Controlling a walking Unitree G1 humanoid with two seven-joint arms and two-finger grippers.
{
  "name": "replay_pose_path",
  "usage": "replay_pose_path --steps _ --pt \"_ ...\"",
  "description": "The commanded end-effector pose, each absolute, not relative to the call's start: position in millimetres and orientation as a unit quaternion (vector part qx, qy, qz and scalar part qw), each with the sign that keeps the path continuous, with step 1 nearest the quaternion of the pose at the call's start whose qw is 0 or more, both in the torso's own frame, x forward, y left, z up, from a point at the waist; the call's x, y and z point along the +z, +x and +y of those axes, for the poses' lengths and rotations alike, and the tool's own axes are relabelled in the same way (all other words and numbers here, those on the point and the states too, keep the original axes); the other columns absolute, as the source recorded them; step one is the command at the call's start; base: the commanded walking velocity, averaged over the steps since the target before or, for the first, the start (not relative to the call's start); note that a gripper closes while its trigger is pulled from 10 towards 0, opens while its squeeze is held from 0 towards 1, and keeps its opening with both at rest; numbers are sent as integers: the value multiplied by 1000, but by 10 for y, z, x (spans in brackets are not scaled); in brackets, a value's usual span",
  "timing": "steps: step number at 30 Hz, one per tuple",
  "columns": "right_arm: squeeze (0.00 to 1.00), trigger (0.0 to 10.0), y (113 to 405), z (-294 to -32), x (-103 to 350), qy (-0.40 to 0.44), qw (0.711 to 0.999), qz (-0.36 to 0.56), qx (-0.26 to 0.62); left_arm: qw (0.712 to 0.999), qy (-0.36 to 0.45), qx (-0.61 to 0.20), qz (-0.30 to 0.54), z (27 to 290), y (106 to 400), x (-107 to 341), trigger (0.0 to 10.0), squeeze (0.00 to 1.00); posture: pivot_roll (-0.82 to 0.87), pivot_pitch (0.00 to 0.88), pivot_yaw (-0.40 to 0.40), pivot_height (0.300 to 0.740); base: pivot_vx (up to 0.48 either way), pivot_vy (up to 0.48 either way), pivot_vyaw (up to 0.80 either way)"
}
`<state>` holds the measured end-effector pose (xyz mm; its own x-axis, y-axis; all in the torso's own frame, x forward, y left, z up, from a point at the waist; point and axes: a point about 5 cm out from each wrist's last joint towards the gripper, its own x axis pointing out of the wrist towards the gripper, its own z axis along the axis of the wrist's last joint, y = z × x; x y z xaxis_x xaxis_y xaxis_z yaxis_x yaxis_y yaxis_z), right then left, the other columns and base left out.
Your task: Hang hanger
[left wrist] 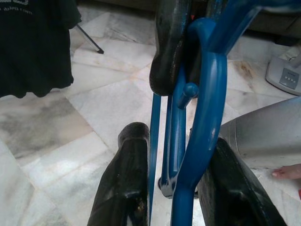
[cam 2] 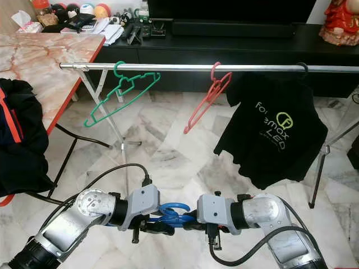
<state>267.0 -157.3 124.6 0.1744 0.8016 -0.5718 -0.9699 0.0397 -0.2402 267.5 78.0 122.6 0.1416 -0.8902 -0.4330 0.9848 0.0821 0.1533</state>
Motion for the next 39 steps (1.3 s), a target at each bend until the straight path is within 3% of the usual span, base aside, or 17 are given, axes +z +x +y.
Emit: replay_pose_path --steps 1,17,18,20,21,32,35,38,39 --pt "0 10000 2646 -1541 1309 -295 705 125 633 726 211 -644 117 808 2677 1240 0 0 -16 200 13 740 0 0 0" --pt "0 10000 2705 -1570 1318 -287 712 126 629 733 226 -629 126 966 2675 1209 0 0 -7 170 2 740 0 0 0" --pt "592 10000 2706 -1577 1308 -286 711 127 629 732 232 -628 128 979 2670 1192 0 0 -8 167 -2 740 0 0 0" --pt "592 10000 2700 -1584 1304 -284 711 128 630 732 232 -627 129 980 2666 1185 0 0 -9 166 -3 740 0 0 0" --pt "1000 10000 2688 -1589 1302 -281 708 130 635 733 235 -625 130 988 2671 1180 0 0 -10 163 -5 740 0 0 0" --pt "1000 10000 2620 -1684 1285 -289 679 158 656 743 284 -583 166 1264 2667 970 0 0 -24 153 -23 740 0 0 0" --pt "1000 10000 2697 -1723 1293 -298 698 158 632 754 292 -562 177 1355 2662 915 0 0 -24 151 -24 740 0 0 0" --pt "965 10000 2826 -1830 1246 -302 746 151 574 785 273 -522 190 1506 2607 782 0 0 -27 142 -27 740 0 0 0" --pt "0 10000 2980 -1903 1202 -292 806 134 497 810 264 -489 187 1569 2592 713 0 0 -29 140 -29 740 0 0 0"
